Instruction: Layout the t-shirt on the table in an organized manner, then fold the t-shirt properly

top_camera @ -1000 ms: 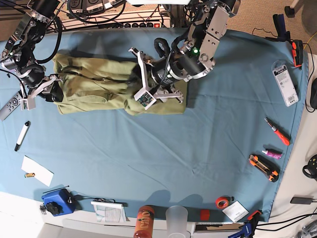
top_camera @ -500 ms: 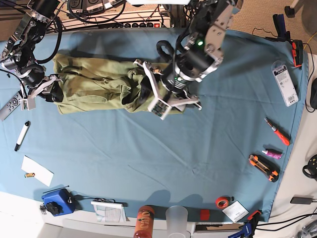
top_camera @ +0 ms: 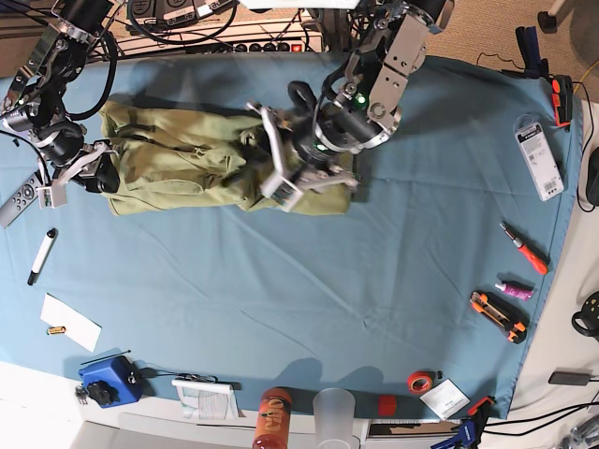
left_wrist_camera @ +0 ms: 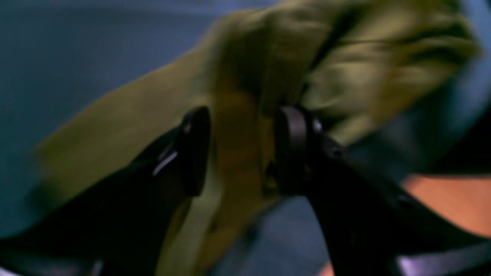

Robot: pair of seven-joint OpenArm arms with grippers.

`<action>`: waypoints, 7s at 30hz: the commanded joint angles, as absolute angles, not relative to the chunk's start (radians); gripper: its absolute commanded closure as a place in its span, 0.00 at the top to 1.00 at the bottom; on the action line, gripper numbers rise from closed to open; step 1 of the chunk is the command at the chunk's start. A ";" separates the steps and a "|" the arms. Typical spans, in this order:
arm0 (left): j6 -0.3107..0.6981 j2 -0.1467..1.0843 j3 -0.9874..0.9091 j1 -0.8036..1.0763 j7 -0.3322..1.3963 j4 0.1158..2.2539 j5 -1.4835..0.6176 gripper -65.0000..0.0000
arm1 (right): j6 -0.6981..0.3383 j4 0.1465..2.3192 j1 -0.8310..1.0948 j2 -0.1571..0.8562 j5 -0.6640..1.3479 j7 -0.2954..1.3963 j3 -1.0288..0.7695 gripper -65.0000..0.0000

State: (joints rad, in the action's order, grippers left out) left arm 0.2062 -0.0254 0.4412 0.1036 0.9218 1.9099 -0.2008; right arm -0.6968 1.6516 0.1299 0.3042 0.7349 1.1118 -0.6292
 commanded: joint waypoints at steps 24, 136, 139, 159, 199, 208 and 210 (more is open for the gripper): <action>0.033 -0.105 0.684 0.021 0.975 2.028 0.160 0.22 | -0.698 1.668 0.111 0.324 0.759 1.096 -0.637 0.32; -0.116 0.067 0.424 0.134 1.145 1.995 0.325 0.00 | -0.614 1.934 0.094 0.424 0.565 1.156 -0.413 0.00; -0.100 0.067 0.295 0.147 1.143 1.995 0.258 0.00 | -0.608 2.033 0.122 0.424 0.537 1.128 -0.345 0.00; 0.028 0.067 -0.030 0.152 1.144 1.995 0.005 0.00 | -0.436 2.112 0.121 0.324 0.103 1.047 0.217 0.01; 0.028 0.067 -0.030 0.155 1.126 1.995 -0.016 0.00 | -0.345 2.148 0.083 0.329 0.167 0.959 -0.095 0.00; 0.029 0.067 -0.029 0.155 1.099 1.995 -0.033 0.00 | -0.519 1.794 0.060 0.324 0.320 0.913 -0.020 0.00; 0.029 0.067 -0.029 0.155 1.099 1.995 -0.070 0.00 | -0.519 1.723 0.055 0.324 0.318 0.914 0.003 0.00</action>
